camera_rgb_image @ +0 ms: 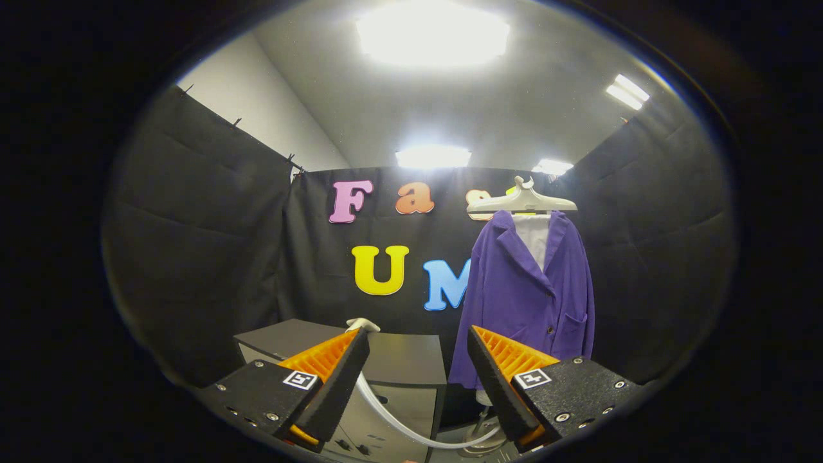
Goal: Iron the clothes twice with a garment steamer, once on the left side and once on the right side.
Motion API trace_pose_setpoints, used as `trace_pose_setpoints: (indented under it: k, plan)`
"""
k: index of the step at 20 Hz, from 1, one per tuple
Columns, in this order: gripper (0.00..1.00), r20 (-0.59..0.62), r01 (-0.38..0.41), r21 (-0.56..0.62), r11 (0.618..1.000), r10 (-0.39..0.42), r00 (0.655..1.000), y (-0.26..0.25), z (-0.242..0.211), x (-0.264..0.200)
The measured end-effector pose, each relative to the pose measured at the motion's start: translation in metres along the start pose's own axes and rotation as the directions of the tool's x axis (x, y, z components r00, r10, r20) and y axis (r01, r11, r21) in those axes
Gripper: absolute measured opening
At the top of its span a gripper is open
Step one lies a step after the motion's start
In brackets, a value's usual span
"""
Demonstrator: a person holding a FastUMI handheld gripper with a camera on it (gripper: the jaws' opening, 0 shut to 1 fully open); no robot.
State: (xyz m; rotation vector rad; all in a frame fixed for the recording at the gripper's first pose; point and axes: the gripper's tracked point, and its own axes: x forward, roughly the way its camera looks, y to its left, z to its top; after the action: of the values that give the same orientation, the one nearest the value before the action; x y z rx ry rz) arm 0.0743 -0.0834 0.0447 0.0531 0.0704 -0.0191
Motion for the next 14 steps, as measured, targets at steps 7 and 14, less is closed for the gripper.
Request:
trace_pose_setpoints:
  k: [7, 14]
  plan:
    - [0.94, 0.01, 0.019, 0.027, 0.999, -0.019, 1.0, -0.004, 0.039, 0.058]
    - [0.95, -0.081, 0.08, 0.032, 0.996, -0.077, 0.994, 0.013, 0.029, 0.126]
